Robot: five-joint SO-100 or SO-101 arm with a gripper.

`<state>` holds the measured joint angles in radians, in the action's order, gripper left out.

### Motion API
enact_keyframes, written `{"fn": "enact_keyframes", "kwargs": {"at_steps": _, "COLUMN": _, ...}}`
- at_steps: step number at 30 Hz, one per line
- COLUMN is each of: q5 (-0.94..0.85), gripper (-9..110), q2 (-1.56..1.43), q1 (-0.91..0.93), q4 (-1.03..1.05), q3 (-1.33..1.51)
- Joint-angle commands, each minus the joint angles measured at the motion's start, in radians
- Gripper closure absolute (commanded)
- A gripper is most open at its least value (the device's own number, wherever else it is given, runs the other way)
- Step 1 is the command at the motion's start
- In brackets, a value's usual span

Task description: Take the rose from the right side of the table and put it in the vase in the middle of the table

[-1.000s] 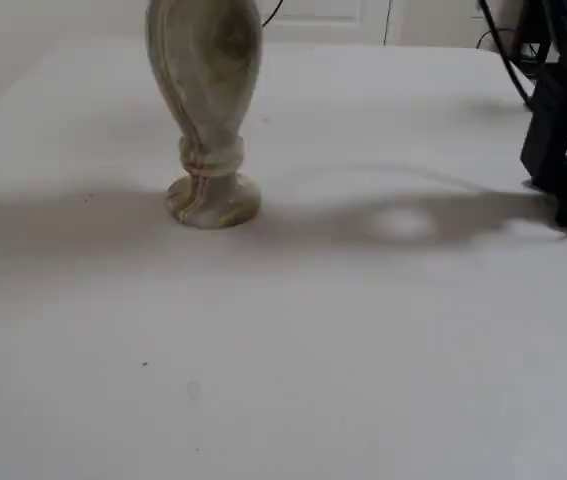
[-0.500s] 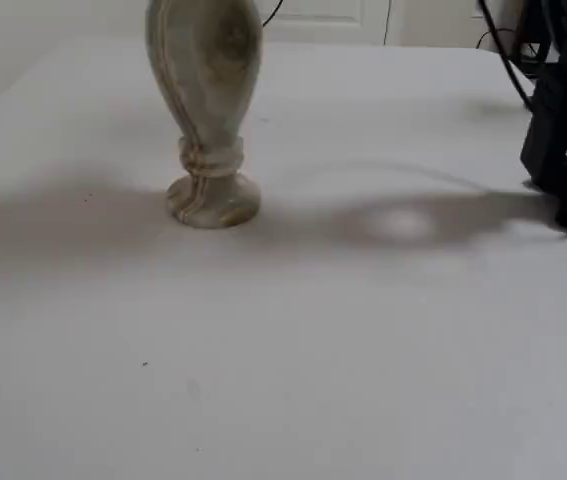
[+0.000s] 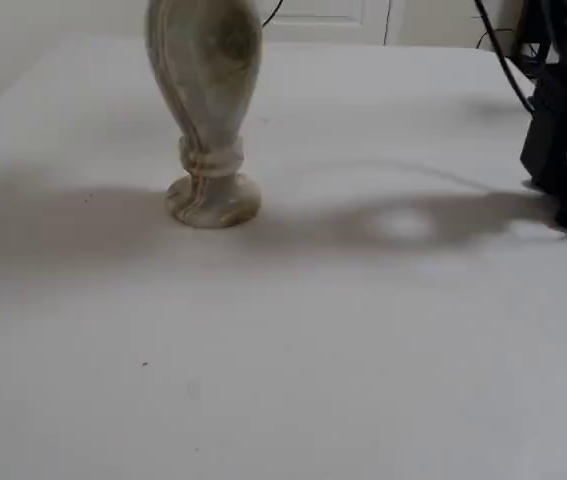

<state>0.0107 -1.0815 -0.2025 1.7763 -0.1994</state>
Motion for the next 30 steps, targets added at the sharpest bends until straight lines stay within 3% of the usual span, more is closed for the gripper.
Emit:
{"fn": "enact_keyframes", "kwargs": {"at_steps": 1, "q5": -0.110, "gripper": 33, "q2": -0.061, "q1": 0.023, "q4": 0.021, "q3": -0.032}}
{"fn": "enact_keyframes", "kwargs": {"at_steps": 9, "q5": -0.080, "gripper": 36, "q2": -0.218, "q1": 0.092, "q4": 0.025, "q3": -0.032}}
{"fn": "enact_keyframes", "kwargs": {"at_steps": 17, "q5": -0.195, "gripper": 46, "q2": -0.422, "q1": 0.175, "q4": 0.032, "q3": -0.002}}
{"fn": "enact_keyframes", "kwargs": {"at_steps": 30, "q5": -0.245, "gripper": 53, "q2": -1.186, "q1": 0.095, "q4": 0.026, "q3": 0.818}}
